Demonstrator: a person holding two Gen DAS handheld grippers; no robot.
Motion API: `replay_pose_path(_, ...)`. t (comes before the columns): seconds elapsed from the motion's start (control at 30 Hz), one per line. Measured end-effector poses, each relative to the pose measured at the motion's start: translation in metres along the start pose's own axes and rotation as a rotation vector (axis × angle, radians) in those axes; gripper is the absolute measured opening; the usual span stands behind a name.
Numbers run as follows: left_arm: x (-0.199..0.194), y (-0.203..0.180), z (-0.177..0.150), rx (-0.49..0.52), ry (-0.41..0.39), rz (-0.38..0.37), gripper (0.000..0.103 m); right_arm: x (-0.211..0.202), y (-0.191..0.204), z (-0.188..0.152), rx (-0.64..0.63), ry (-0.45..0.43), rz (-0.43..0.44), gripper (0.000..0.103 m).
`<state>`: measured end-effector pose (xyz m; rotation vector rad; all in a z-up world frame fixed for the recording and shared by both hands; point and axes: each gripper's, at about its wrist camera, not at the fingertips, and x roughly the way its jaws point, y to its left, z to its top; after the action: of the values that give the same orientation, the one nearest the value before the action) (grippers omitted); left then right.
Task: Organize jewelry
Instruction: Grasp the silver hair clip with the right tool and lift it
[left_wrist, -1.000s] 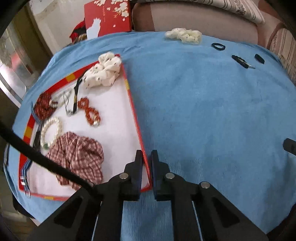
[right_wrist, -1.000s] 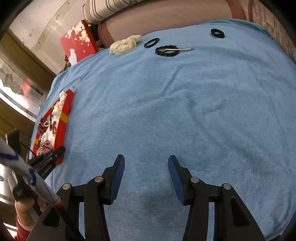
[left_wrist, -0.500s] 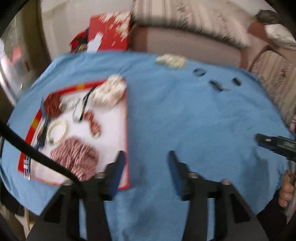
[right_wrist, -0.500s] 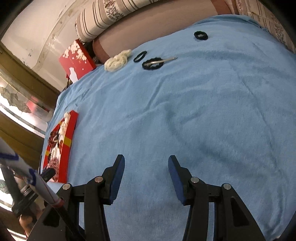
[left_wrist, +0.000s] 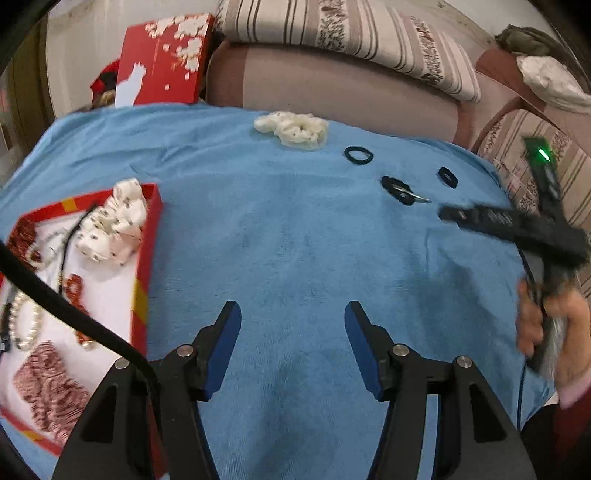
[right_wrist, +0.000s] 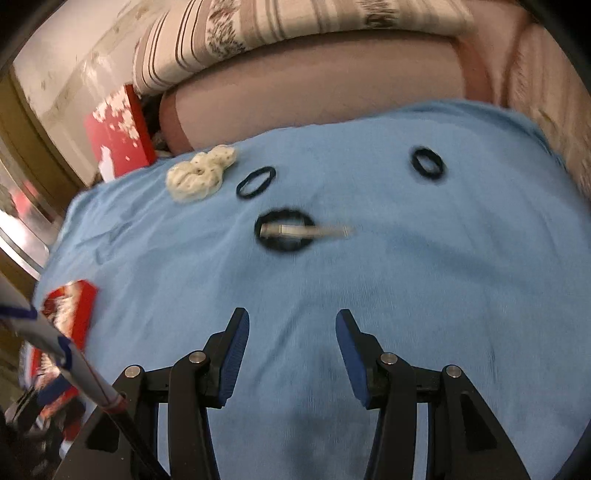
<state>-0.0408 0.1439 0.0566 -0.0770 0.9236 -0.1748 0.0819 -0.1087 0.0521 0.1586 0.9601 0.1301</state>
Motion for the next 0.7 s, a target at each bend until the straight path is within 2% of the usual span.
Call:
replay_pose_path(0.13,0.023,0.009,-0.004,-0.016,0.049,0.01,0.057,0.043,0.021,0.032,-0.106,0.051,-0.071,0.057)
replay_pose_path(0.23,0.032,0.014,-0.004,-0.035,0.075,-0.019,0.057,0.07,0.03,0.042,-0.159,0.086,-0.106,0.057)
replay_pose_path(0.3,0.034,0.015,-0.005,-0.03,0.082,-0.023,0.057,0.074,0.028,0.044,-0.14,0.086,-0.102,0.047)
replay_pose_path(0.33,0.034,0.016,-0.005,-0.029,0.082,-0.023,0.057,0.071,0.024,0.043,-0.107,0.091,-0.066,0.039)
replay_pose_path(0.37,0.034,0.017,-0.004,-0.032,0.082,-0.025,0.057,0.069,0.02,0.041,-0.066,0.111,-0.001,0.026)
replay_pose_path(0.4,0.033,0.018,-0.004,-0.038,0.08,-0.028,0.057,0.065,0.015,0.038,-0.024,0.135,0.058,0.025)
replay_pose_path(0.43,0.031,0.02,-0.004,-0.046,0.077,-0.032,0.057,0.061,0.01,0.031,0.023,0.171,0.138,0.014)
replay_pose_path(0.47,0.03,0.021,-0.003,-0.055,0.074,-0.037,0.057,0.059,0.006,0.022,0.071,0.22,0.236,0.011)
replay_pose_path(0.5,0.028,0.022,-0.002,-0.064,0.07,-0.043,0.057,0.055,0.004,0.008,0.115,0.265,0.331,0.011)
replay_pose_path(0.6,0.02,0.024,-0.004,-0.08,0.055,-0.045,0.057,0.032,0.015,-0.044,0.119,0.367,0.514,0.012)
replay_pose_path(0.63,0.018,0.026,-0.005,-0.084,0.051,-0.045,0.057,0.025,0.018,-0.055,0.111,0.377,0.549,0.012)
replay_pose_path(0.7,0.014,0.027,-0.008,-0.097,0.048,-0.05,0.057,0.003,0.019,-0.075,0.081,0.342,0.555,0.021)
